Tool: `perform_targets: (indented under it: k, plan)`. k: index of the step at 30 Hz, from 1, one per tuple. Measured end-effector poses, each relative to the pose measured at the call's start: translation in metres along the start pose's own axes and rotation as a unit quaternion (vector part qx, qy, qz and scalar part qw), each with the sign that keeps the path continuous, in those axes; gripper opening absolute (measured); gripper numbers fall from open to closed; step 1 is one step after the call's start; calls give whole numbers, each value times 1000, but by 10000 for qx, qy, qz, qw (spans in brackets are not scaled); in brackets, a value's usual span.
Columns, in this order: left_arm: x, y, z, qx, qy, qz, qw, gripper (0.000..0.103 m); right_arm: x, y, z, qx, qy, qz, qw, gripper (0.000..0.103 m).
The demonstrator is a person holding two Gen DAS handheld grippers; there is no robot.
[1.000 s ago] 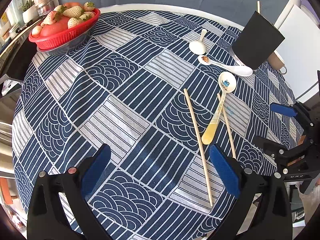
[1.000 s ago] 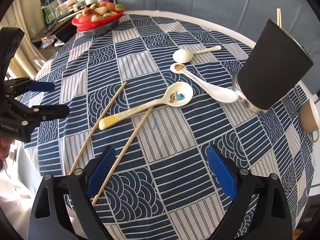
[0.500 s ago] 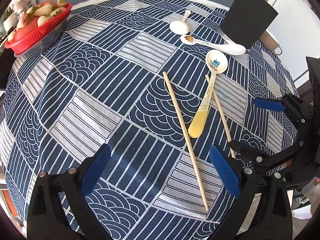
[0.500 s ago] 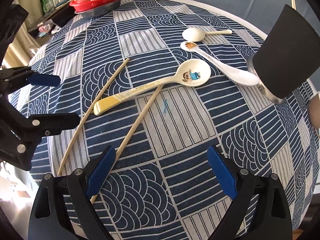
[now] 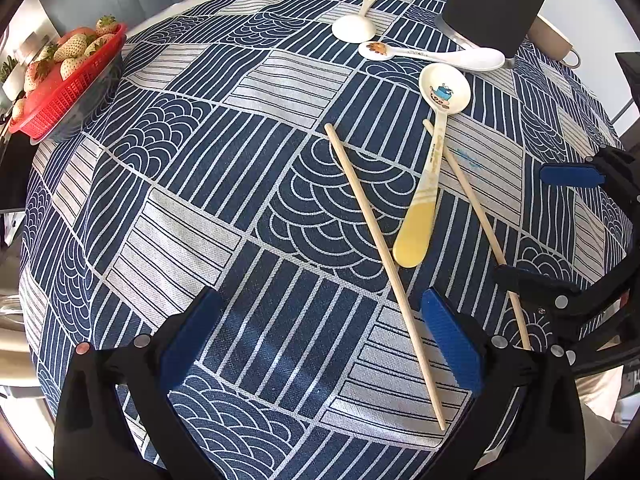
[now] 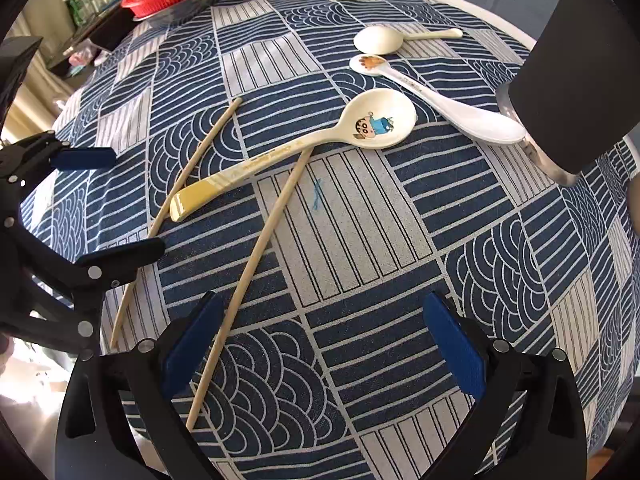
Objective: Organize utensils
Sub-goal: 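Grasp a chopstick with the left gripper while the right gripper grasps another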
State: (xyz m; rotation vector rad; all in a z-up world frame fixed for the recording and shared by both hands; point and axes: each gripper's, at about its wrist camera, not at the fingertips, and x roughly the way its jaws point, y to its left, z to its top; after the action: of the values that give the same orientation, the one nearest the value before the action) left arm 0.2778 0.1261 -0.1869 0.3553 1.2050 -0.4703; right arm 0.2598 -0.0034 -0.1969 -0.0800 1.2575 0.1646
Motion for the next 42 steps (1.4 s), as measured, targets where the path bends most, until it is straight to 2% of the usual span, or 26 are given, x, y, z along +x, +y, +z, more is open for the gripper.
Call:
perform_targets:
  k: [3, 4, 5, 6, 7, 8, 10, 12, 13, 20, 26, 36, 42]
  plan:
    - [0, 1, -1, 75, -1, -21, 10000, 96, 0, 0, 4, -31, 113, -10, 9999, 93]
    - [-1, 1, 0, 88, -12, -26, 10000, 91, -1, 0, 5, -43, 103, -1, 9999, 85]
    - [-3, 2, -1, 95, -21, -30, 9999, 88, -6, 0, 6, -56, 58, 8, 10000, 66]
    - [-6, 3, -2, 134, -15, -44, 9999, 79, -10, -1, 6, -48, 24, 11, 10000, 50]
    - [-9, 6, -3, 207, -16, -90, 9997, 65, -12, -4, 6, -35, 38, 20, 10000, 28]
    - [-11, 10, -4, 242, -17, -110, 9996, 59, -13, -6, 6, -35, 71, 12, 10000, 17]
    - [-14, 24, -4, 120, -21, -132, 9998, 29, -13, -11, 4, -65, 84, 7, 9999, 6]
    - [-18, 39, -10, -60, 43, -127, 9999, 10, -13, -18, 3, 19, 92, 58, 9999, 5]
    - [-19, 45, -12, -113, 82, -132, 9998, 6, -13, -20, 2, 36, 102, 52, 9999, 5]
    - [-24, 64, -23, -392, 183, 51, 9991, 5, -17, -38, -11, 242, 175, 9, 9996, 4]
    - [-26, 64, -27, -326, 280, 164, 9989, 5, -24, -59, -22, 544, 159, 13, 9984, 4]
    - [-26, 54, -6, -267, 204, -7, 9994, 5, -64, -80, -22, 1043, -294, 496, 9929, 4]
    - [-27, 48, 8, -139, 146, 11, 9998, 5, -82, -78, -13, 981, -464, 434, 9931, 5]
